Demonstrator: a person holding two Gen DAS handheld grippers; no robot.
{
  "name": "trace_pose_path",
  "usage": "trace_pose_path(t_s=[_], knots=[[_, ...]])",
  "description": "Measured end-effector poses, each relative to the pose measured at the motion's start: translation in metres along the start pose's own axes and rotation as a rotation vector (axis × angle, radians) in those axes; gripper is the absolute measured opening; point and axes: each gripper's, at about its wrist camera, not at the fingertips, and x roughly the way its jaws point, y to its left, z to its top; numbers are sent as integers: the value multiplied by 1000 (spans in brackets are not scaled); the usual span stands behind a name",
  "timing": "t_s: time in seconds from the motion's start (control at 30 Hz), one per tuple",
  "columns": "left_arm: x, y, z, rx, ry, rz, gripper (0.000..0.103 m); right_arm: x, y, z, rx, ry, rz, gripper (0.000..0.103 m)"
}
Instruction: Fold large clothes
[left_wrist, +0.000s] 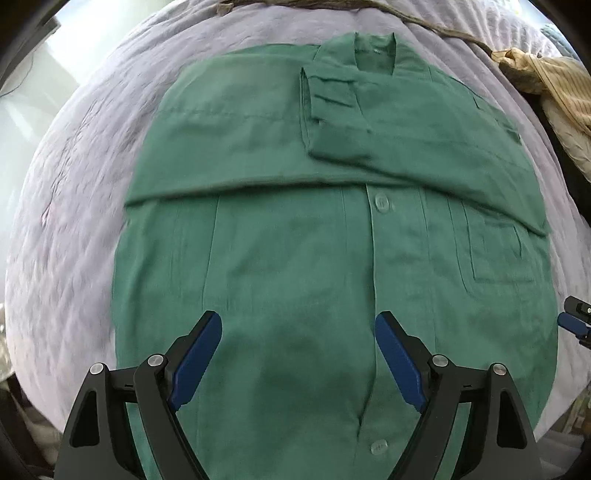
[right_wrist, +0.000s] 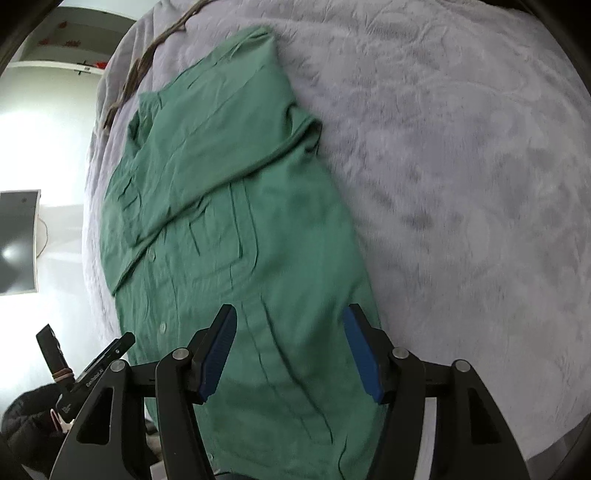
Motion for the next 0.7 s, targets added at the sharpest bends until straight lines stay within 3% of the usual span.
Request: trace_pose_path(t_s=[0.1, 0.2, 0.27, 0.47, 0.6, 0.7], knots=[[-7, 1, -13, -27, 13, 2, 86, -4, 7, -9, -27, 16, 6, 76], [-16, 1, -23, -59, 10, 12, 87, -9, 15, -17, -54, 21, 10, 79], [-22, 1, -29, -79, 10, 7, 103, -11, 19, -21, -63, 23, 14, 80], [-36, 1, -43, -90, -2, 14, 103, -11, 28, -36, -63, 26, 24, 84], [-43, 9, -54, -82, -9, 9, 103, -13, 37, -52, -86, -10, 33, 103], [-45, 14, -61, -77, -4, 1, 103, -10, 41, -65, -104, -15, 24, 103]])
